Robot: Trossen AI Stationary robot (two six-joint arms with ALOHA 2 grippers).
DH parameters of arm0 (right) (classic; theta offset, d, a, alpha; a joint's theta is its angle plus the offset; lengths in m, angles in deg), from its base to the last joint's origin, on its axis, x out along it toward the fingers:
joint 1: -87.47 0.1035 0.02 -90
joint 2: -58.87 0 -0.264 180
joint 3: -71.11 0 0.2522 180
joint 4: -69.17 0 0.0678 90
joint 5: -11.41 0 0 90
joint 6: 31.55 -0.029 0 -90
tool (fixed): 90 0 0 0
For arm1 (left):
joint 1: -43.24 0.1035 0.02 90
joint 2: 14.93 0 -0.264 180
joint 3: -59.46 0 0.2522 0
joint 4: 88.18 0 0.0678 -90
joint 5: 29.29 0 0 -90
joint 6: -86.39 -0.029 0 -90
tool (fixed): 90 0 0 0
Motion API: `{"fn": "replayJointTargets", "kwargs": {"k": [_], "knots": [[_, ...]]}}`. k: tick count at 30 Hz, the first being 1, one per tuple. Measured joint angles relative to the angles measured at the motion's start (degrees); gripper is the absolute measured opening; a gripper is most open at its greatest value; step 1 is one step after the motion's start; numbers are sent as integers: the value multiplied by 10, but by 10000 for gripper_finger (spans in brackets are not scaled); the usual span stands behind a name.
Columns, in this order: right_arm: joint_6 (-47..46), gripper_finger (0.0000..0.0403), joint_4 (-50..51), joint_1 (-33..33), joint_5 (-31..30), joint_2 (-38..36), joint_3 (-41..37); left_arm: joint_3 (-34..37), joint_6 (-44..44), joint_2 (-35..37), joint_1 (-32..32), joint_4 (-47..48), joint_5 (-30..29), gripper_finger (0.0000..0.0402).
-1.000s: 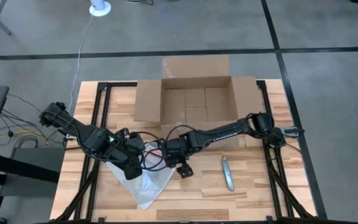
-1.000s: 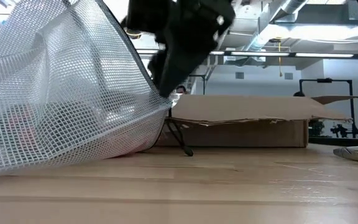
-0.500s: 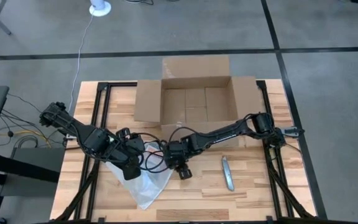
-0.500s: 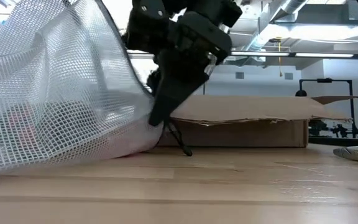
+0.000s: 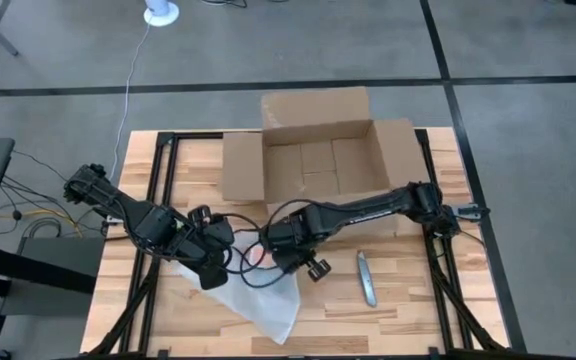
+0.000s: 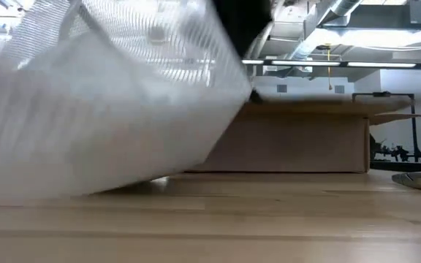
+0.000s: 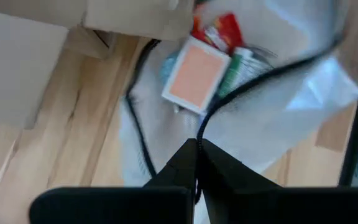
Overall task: Unpack boxes
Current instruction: Close the transparent zip bag
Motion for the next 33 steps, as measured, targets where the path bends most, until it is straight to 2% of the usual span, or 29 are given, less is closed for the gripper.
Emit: {"fn": "replayJointTargets", "kwargs": {"k": [5, 9, 16, 27, 33], "knots": [[5, 0, 18, 22, -4, -1, 51, 10, 49, -3, -5, 2, -9, 0], [-11, 0, 17, 33, -4, 0, 51, 60, 124, -3, -31, -10, -2, 0], [-47, 0, -6, 55, -4, 4, 51, 151, 211, -4, -101, -108, 8, 0], [-137, 0, -36, 89, -10, 4, 52, 160, 295, -3, -202, -137, -11, 0], [-120, 0, -15, 99, -59, 5, 121, 160, 299, -3, -218, -110, -68, 0]]}}
